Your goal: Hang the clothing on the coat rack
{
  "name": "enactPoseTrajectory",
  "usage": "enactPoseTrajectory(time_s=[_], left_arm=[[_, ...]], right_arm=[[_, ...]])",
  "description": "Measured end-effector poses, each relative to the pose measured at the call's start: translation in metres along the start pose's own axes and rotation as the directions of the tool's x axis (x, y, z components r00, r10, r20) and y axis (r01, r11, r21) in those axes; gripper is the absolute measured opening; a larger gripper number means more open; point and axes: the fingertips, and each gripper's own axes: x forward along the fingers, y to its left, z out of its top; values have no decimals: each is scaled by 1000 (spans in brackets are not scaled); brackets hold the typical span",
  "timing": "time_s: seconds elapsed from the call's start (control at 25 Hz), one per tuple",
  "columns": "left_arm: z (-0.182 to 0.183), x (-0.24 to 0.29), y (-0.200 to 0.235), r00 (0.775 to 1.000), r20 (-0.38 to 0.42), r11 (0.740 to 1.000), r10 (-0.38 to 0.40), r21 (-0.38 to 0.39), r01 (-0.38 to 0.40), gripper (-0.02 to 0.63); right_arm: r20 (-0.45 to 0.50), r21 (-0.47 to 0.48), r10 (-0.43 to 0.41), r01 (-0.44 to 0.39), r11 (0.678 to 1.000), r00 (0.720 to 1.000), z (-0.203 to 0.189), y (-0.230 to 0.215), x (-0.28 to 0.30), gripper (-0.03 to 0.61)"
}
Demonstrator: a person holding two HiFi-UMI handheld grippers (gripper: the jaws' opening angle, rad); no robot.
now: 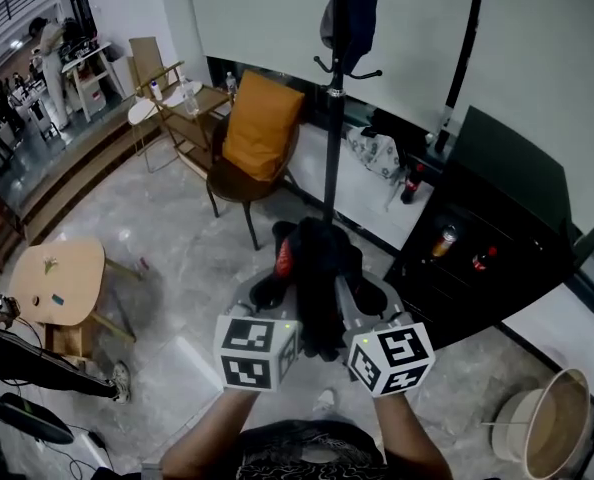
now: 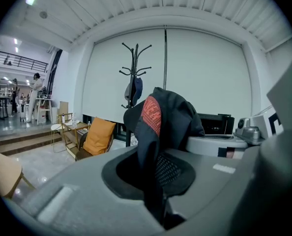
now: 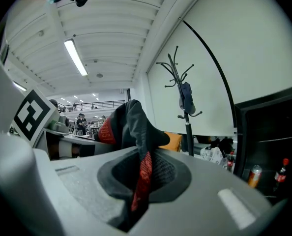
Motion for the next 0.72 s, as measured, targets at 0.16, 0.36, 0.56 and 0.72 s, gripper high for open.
enactPoseTrajectory(time_s=[0.16,0.36,0.56,0.72], left_arm=[[4,25,-12,1000,-9,1000,12,10,-12,31],[7,45,-22,999,-27,999,35,6,-34,31],[8,59,-25,998,-32,999,49,2,-49,31],[12,70,-23,998,-32,999,52,-7,-52,31]], right_arm=[[2,9,10,-10,1000,1000,5,-30,5,26],[-6,19,29,-29,999,1000,7,-55,9,26],[-9,27,42,-42,999,999,8,-70,16,26],[-14,29,47,-47,998,999,8,-79,25,26]])
